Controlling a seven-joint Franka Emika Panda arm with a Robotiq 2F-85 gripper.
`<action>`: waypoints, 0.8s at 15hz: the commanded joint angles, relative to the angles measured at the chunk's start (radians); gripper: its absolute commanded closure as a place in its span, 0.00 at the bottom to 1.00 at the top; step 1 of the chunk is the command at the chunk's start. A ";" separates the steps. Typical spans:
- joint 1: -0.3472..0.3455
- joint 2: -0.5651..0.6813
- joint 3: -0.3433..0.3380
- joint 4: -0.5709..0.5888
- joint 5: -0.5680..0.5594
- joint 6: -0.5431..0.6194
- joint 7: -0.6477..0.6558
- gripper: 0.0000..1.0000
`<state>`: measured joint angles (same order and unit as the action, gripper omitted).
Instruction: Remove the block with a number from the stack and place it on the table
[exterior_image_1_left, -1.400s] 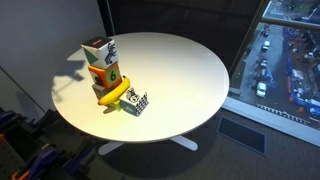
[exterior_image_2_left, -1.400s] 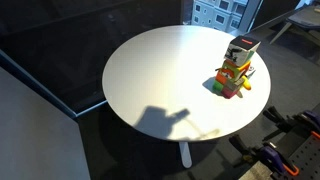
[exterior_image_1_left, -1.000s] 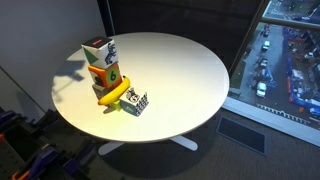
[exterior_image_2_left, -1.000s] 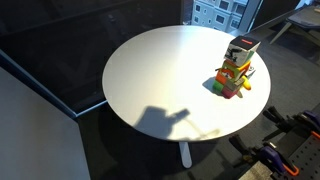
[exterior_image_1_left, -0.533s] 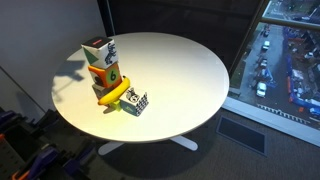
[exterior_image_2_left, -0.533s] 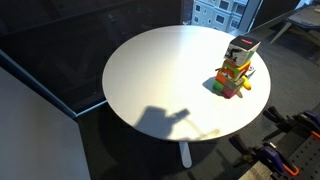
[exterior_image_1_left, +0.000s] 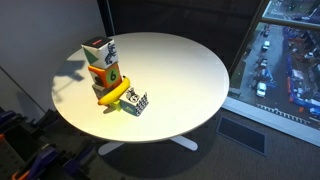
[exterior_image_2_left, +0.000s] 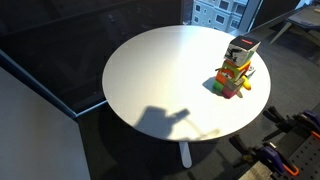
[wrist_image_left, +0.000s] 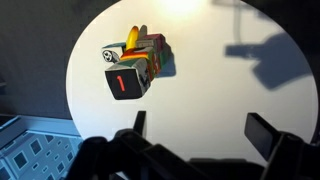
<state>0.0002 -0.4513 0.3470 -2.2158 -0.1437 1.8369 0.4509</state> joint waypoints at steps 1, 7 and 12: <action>0.033 0.006 -0.026 0.002 -0.013 -0.004 0.012 0.00; 0.033 0.006 -0.026 0.002 -0.013 -0.004 0.012 0.00; 0.042 0.007 -0.060 0.006 0.005 -0.009 -0.008 0.00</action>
<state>0.0202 -0.4475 0.3254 -2.2171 -0.1437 1.8369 0.4509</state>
